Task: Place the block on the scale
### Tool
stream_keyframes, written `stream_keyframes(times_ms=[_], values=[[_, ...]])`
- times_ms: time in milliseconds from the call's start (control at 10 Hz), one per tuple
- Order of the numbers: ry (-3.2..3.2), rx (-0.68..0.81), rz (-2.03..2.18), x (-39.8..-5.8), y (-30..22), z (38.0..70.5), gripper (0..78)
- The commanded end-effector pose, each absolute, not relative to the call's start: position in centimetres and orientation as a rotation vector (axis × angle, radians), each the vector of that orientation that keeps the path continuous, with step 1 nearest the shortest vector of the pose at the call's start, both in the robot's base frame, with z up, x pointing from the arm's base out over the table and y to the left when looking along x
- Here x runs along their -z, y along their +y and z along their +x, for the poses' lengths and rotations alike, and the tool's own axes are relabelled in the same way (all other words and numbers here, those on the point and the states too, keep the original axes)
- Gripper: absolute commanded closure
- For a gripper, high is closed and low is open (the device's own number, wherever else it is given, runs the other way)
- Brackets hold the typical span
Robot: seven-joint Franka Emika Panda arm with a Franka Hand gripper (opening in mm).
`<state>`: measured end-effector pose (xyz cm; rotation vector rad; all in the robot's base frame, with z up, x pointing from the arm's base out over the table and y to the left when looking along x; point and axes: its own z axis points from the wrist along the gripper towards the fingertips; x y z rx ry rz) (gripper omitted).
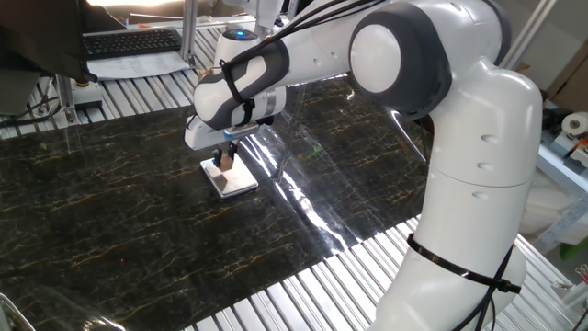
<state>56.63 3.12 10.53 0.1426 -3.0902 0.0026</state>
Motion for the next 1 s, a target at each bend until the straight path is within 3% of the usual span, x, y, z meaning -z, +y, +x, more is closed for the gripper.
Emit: stream_keyframes(times_ms=[100,1000], values=[[-3.108,-0.006,0.122,-10.6,2.8,56.7,76.4],[-3.092,-0.056,0.092,-9.4,2.3,55.4,76.4]])
